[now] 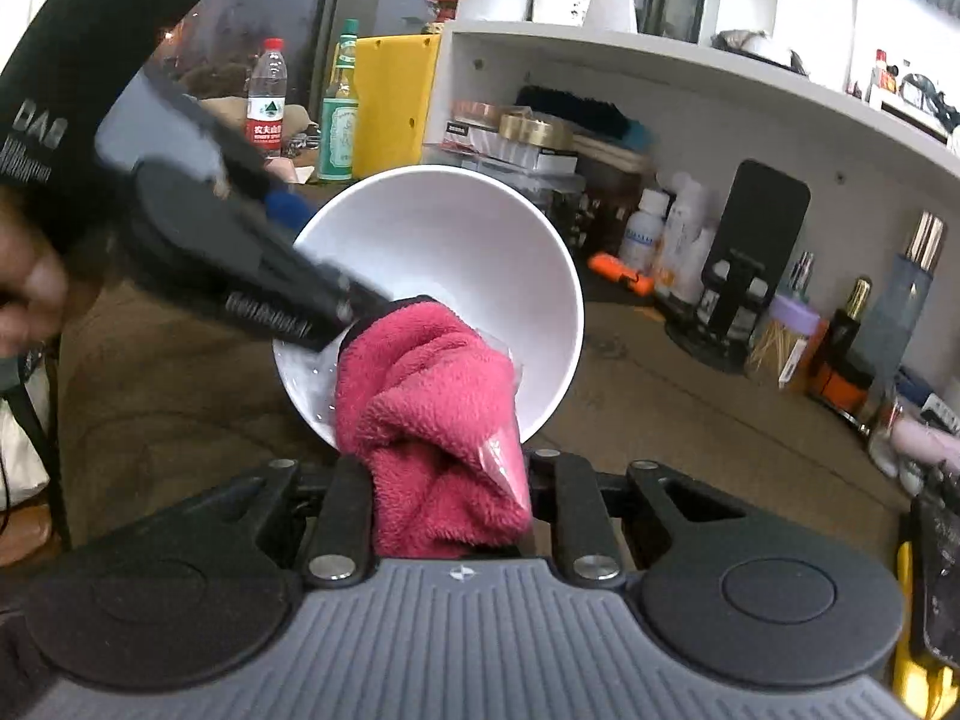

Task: Clean bowl
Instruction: 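Hold the bowl with the left gripper while the right gripper scrubs the inner wall with the towel, then turn the bowl with the left gripper while the right gripper wipes the inner surface again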

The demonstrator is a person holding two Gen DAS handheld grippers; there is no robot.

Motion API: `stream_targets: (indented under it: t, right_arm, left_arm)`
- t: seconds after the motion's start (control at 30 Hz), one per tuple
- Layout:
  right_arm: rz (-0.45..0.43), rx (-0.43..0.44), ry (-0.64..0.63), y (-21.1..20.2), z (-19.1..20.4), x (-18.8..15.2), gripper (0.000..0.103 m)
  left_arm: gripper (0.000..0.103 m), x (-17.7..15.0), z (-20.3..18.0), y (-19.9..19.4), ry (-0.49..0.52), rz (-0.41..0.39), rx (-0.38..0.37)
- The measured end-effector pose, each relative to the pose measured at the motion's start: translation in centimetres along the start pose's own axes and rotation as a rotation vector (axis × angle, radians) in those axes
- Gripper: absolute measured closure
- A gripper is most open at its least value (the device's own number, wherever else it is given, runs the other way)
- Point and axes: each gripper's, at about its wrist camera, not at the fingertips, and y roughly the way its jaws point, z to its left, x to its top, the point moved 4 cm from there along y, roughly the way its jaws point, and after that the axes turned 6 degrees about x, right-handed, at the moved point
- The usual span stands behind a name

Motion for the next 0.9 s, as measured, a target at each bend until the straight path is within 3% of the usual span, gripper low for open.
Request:
stream_targets:
  t: [0.03, 0.1, 0.13, 0.27, 0.4, 0.5, 0.6, 0.7, 0.8, 0.9]
  right_arm:
    - [0.000, 0.002, 0.006, 0.0, 0.0, -0.1, 0.082]
    - [0.003, 0.011, 0.022, -0.1, 0.0, -0.2, 0.081]
    - [0.003, 0.013, 0.028, -0.4, -0.3, -0.2, 0.081]
    - [0.012, 0.018, 0.073, -1.2, -1.0, -0.1, 0.081]
    - [0.031, 0.014, 0.070, -1.1, -1.1, 0.6, 0.081]
    - [0.036, -0.044, 0.011, -0.6, -0.6, 1.3, 0.080]
    - [-0.033, -0.158, -0.133, -0.3, 0.9, 3.0, 0.080]
    - [-0.128, -0.214, -0.249, -0.8, 2.6, 4.6, 0.081]
    - [-0.228, -0.245, -0.366, -2.6, 5.0, 5.9, 0.082]
    - [-0.217, -0.221, -0.393, -3.9, 6.1, 4.5, 0.082]
  left_arm:
    - [0.051, 0.6, 0.0, 0.2, 0.027, 0.000, 0.004]
    - [0.075, 1.2, -0.2, 0.6, 0.065, 0.004, -0.008]
    - [0.082, 1.2, -0.7, 0.8, 0.088, 0.018, -0.039]
    - [0.078, -0.6, -2.0, 0.2, 0.163, 0.028, -0.022]
    - [0.064, -2.9, -2.2, -1.1, 0.113, 0.022, -0.029]
    - [0.061, -3.8, -2.6, -2.2, 0.060, 0.013, -0.039]
    - [0.061, -3.9, -2.3, -1.9, -0.009, 0.025, -0.059]
    - [0.061, -4.2, -2.4, -1.3, -0.039, 0.029, -0.079]
    - [0.060, -4.0, -2.2, -1.0, -0.064, 0.035, -0.081]
    - [0.059, -4.1, -1.8, -0.8, -0.083, 0.041, -0.093]
